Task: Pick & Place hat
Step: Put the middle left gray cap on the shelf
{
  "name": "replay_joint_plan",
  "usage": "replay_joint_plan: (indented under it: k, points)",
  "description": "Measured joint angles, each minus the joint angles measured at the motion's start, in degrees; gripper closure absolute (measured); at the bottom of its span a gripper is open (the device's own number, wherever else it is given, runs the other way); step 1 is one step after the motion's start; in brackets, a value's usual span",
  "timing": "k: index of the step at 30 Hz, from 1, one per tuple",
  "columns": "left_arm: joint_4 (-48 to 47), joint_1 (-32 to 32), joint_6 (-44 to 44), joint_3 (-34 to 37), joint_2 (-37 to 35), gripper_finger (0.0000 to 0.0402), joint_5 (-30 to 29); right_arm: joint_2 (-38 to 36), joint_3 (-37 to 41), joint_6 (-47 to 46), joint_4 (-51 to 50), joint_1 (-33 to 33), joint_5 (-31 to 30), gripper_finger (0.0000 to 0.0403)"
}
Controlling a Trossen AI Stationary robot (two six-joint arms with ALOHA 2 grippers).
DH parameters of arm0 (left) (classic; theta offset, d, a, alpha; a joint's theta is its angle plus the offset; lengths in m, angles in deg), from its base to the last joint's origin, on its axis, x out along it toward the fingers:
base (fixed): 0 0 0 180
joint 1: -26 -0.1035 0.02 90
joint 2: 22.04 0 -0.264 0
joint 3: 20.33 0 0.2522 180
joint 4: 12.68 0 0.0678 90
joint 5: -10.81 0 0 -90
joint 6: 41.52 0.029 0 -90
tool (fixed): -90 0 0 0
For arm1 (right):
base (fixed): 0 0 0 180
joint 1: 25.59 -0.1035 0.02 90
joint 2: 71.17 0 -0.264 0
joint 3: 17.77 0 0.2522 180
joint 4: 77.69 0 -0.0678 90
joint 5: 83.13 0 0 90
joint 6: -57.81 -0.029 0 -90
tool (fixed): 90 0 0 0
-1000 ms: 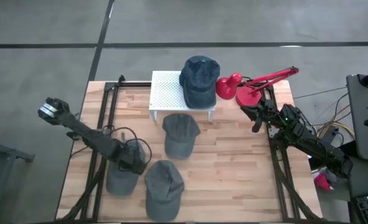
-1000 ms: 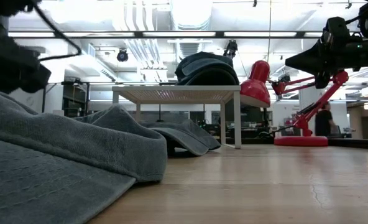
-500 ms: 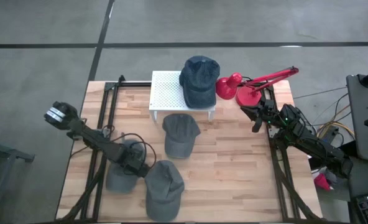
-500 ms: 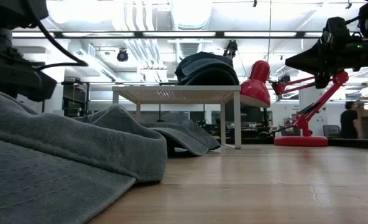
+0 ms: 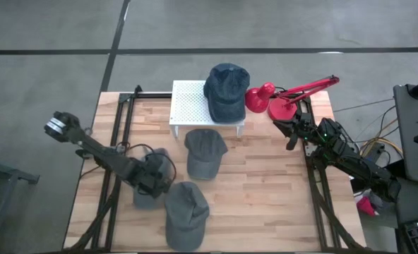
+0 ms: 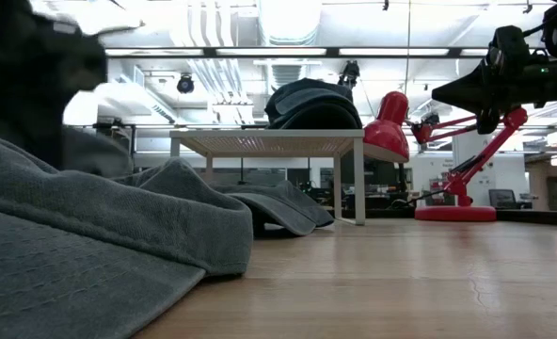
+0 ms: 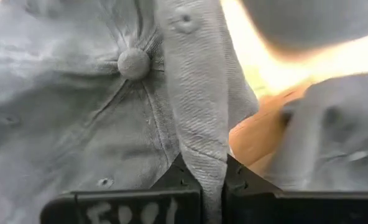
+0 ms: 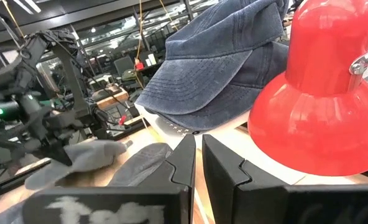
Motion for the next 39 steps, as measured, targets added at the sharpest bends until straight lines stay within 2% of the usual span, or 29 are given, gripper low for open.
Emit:
replay_joint_plan:
  k: [11,17,22,29,34,39]
  points:
    - [-18.9,0.0,1.0,-18.1,-2.3,0.0401,-14.8,0.0,0.0,0.2,-0.1,0.0,0.0,0.0376]
    - [-24.8,-0.7,4.5,-27.1,-2.0,0.0401,-26.3,0.0,0.0,0.2,-0.1,0.0,0.0,0.0376]
    - [-25.3,-4.4,11.8,-32.3,-1.8,0.0401,-33.6,0.0,0.0,0.1,-0.1,0.0,0.0,0.0376]
    - [-21.8,-17.0,29.7,-39.3,1.5,0.0401,-34.1,0.0,0.0,-0.3,-0.1,0.0,0.0,0.0376]
    - [-19.2,-27.7,42.2,-45.9,6.8,0.0401,-30.7,0.0,0.0,-0.5,-0.1,0.0,0.0,0.0376]
    - [-19.2,-38.0,48.1,-52.5,12.7,0.0401,-24.9,0.0,0.0,-0.5,-0.1,0.0,0.0,0.0376]
